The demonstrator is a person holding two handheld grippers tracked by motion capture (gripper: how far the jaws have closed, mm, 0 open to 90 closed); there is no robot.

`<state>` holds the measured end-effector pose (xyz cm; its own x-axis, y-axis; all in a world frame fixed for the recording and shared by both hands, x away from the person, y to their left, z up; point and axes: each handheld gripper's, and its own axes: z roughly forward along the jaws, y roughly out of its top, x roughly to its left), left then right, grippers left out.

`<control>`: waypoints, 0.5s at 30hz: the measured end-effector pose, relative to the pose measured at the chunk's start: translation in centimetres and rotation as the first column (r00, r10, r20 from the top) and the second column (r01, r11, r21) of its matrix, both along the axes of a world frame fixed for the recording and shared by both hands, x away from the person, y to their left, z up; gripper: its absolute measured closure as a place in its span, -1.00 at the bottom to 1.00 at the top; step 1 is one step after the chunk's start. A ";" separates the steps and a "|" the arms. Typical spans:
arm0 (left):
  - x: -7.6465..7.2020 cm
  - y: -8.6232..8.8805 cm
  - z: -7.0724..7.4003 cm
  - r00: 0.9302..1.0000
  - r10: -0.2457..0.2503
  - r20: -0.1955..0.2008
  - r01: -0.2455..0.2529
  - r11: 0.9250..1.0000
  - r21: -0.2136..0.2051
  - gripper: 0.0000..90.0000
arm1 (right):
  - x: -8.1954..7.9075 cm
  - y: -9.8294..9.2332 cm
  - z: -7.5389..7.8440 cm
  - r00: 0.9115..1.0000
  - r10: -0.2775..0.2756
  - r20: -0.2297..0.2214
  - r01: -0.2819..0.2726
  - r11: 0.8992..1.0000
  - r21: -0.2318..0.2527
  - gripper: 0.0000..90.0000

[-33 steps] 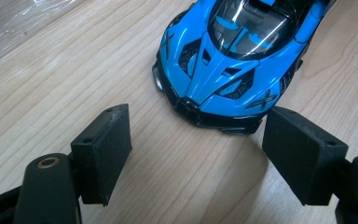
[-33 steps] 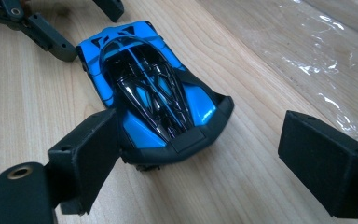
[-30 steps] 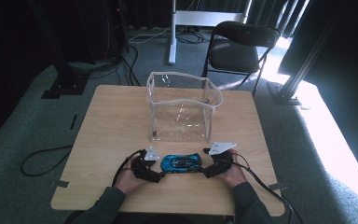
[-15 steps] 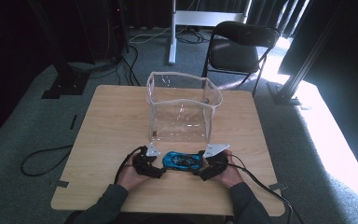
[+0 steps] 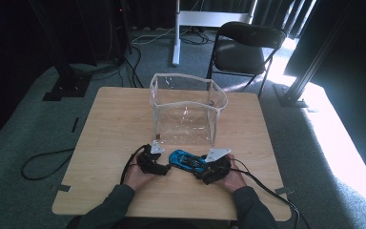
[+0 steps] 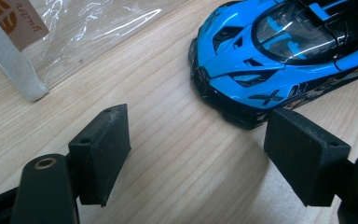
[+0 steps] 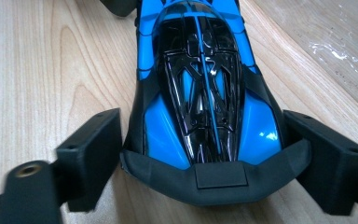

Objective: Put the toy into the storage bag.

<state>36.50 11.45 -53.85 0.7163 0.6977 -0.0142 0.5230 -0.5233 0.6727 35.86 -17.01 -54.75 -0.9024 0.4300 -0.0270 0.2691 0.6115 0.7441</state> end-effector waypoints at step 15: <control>-0.1 0.1 -0.2 1.000 -0.003 0.026 0.003 1.000 -0.004 -0.47 | -0.1 -0.4 0.0 1.000 -0.006 0.008 0.006 1.000 -0.006 -0.48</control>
<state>36.38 11.56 -54.08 0.7188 0.6952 0.0017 0.5037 -0.5224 0.6880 35.78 -17.36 -54.76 -0.8995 0.4353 -0.0363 0.2673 0.6143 0.7424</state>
